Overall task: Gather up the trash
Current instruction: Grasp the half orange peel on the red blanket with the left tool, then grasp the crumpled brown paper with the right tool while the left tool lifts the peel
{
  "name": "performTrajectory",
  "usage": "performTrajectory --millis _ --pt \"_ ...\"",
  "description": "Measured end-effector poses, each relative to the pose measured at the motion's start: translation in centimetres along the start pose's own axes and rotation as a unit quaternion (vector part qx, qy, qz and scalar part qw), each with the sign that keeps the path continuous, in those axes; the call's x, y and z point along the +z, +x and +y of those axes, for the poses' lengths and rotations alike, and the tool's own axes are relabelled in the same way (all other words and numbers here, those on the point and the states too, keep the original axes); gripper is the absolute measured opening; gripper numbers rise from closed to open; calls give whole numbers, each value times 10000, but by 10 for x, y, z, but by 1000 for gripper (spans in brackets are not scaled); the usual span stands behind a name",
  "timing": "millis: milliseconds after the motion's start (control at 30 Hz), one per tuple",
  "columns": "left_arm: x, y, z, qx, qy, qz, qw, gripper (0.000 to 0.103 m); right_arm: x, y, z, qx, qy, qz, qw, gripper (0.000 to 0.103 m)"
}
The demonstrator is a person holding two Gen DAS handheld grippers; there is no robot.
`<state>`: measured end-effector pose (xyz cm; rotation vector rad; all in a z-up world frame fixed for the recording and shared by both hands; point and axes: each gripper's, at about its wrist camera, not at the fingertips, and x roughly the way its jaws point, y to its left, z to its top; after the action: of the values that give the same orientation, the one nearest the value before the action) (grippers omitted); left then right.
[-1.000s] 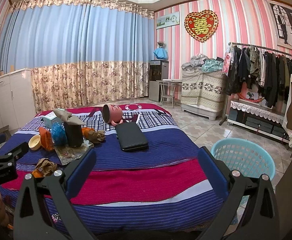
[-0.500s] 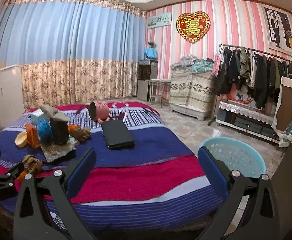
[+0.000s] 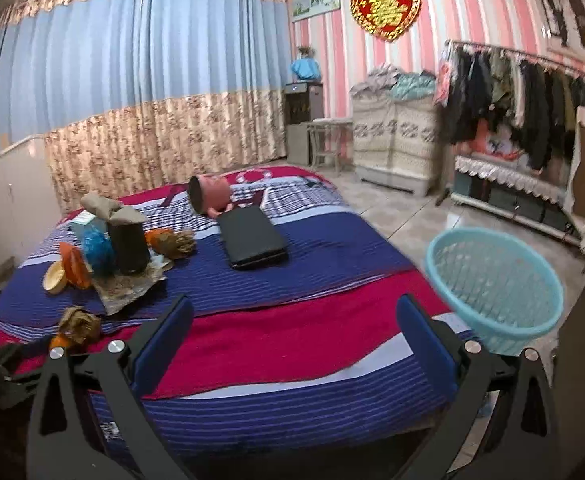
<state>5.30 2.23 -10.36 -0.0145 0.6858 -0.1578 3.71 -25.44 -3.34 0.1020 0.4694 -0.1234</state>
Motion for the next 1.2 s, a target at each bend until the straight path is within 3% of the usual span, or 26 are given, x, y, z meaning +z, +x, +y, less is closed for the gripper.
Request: performTrajectory --millis 100,300,467,667,800,933,1067,1100,1133,1167,1200 --pt "1 -3 0 -86 55 -17 9999 39 1 3 8 -32 -126 63 9999 99" --pt "15 -23 16 -62 21 -128 9999 38 3 6 31 348 -208 134 9991 99" --pt "22 -39 31 199 204 -330 9990 38 6 11 62 614 -390 221 9971 99" --pt "22 -19 49 173 116 109 9997 38 1 13 85 671 -627 297 9953 99" --pt "19 -14 59 164 135 192 9996 40 -2 16 86 647 -627 450 9949 99" --pt "13 -11 71 245 101 245 9993 50 -2 21 88 631 -630 544 9945 99" --pt "7 -11 79 155 131 275 9994 51 -1 26 90 645 -618 603 9942 99" --pt "5 -12 80 123 151 280 9994 48 -1 27 90 649 -609 627 9941 99" --pt "5 -12 81 86 189 272 9994 36 -2 27 91 658 -604 635 9940 99" --pt "4 -12 81 39 197 272 9994 31 -2 28 91 679 -600 644 9938 99" --pt "6 -13 83 4 163 261 9995 29 -2 28 93 702 -611 655 9935 99"
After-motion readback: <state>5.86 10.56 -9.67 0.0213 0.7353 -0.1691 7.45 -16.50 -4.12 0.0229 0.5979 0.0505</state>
